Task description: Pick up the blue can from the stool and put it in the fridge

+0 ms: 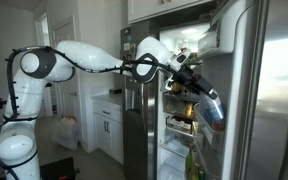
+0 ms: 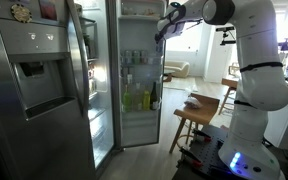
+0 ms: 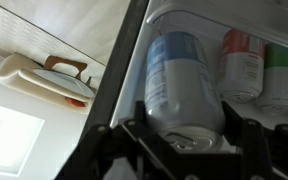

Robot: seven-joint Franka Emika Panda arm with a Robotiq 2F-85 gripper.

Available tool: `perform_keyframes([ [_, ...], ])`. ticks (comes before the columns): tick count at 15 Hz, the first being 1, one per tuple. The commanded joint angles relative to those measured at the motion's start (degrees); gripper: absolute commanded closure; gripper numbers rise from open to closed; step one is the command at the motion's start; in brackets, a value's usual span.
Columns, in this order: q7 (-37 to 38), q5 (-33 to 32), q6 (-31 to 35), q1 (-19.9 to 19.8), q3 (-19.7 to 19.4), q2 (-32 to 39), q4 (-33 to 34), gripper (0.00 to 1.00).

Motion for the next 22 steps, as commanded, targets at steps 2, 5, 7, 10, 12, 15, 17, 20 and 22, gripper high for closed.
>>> perform_keyframes([
  [2, -9.33, 5.98, 4.68, -11.44, 12.38, -0.99, -0.15, 0.53],
  [5, -16.06, 12.18, 5.28, -16.37, 17.25, -0.54, 0.36, 0.53],
  [7, -21.17, 17.15, 4.87, -18.75, 19.88, -0.56, 0.69, 0.53],
  [10, -27.15, 23.56, 3.89, -21.46, 22.85, 0.12, 1.71, 0.53],
  [12, -29.65, 26.14, 3.49, -22.66, 24.01, 0.83, 2.24, 0.53],
  [15, -31.45, 28.52, 2.75, -24.14, 25.18, 2.28, 3.27, 0.53],
  [17, -31.95, 29.72, 2.22, -25.16, 25.78, 3.71, 4.32, 0.53],
  [20, -31.50, 30.76, 1.02, -26.67, 26.65, 6.34, 6.23, 0.53],
  [22, -30.28, 30.52, -0.37, -27.12, 26.90, 8.53, 8.25, 0.53],
])
